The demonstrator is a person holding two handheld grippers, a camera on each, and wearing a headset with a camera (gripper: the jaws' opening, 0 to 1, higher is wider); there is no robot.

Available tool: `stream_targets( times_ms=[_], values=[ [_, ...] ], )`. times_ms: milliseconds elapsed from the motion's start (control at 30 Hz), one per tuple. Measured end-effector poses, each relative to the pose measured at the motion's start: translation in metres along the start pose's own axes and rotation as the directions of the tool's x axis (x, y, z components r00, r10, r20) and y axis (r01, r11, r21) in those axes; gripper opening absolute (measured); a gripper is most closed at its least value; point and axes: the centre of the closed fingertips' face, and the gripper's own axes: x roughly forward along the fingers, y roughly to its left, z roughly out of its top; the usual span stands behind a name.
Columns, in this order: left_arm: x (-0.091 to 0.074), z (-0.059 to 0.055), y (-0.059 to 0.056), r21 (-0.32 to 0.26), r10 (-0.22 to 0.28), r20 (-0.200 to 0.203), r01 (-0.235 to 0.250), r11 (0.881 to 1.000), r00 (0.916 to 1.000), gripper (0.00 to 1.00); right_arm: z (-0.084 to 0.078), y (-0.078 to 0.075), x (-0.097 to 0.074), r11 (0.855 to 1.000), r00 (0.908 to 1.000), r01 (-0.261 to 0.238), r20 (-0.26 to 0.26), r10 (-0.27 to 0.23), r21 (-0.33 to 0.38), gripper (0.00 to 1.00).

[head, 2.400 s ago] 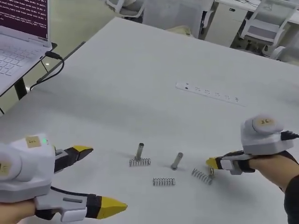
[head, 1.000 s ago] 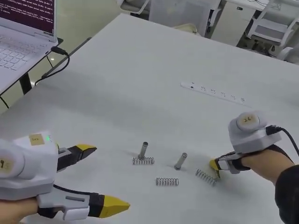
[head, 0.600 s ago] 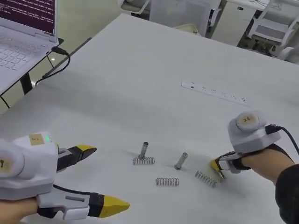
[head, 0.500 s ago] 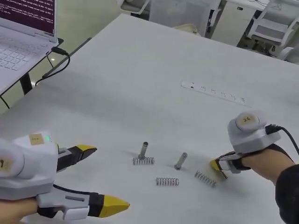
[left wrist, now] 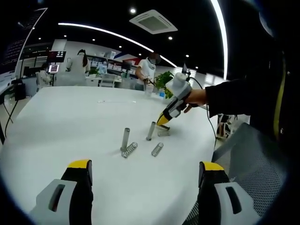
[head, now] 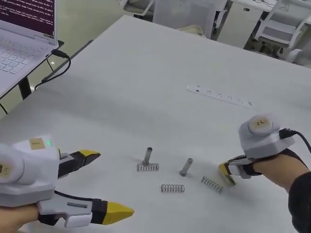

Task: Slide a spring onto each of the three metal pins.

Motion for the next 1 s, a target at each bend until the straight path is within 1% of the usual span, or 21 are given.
stream_targets(
  times_ms=[133,367,600,733,800,1000],
  values=[
    [0.0,0.001,-0.001,0.005,-0.002,0.001,0.002,1.0,1.0,0.92,0.001,0.0,-0.004,1.0,0.9999,0.003,0.011,-0.003,0.0,0.05],
    [0.0,0.004,-0.002,0.012,-0.007,0.0,0.007,1.0,1.0,0.92,0.004,0.0,-0.016,1.0,0.9988,0.012,0.046,-0.012,0.006,0.05],
    [0.0,0.007,-0.004,0.024,-0.012,-0.002,0.012,1.0,0.9999,0.91,0.003,-0.001,-0.025,1.0,0.9967,0.024,0.077,-0.025,0.013,0.05],
    [0.0,0.008,-0.005,0.03,-0.013,-0.001,0.013,0.999,0.9999,0.91,0.001,-0.001,-0.031,0.999,0.9949,0.026,0.096,-0.029,0.031,0.04],
    [0.0,0.009,-0.006,0.033,-0.013,-0.004,0.013,0.999,0.9999,0.91,0.001,-0.002,-0.033,0.998,0.9928,0.023,0.116,-0.029,0.05,0.04],
    [-0.001,0.011,-0.007,0.04,-0.014,-0.002,0.014,0.999,0.9999,0.91,-0.002,0.0,-0.039,0.998,0.9909,0.025,0.131,-0.033,0.059,0.04]
  ],
)
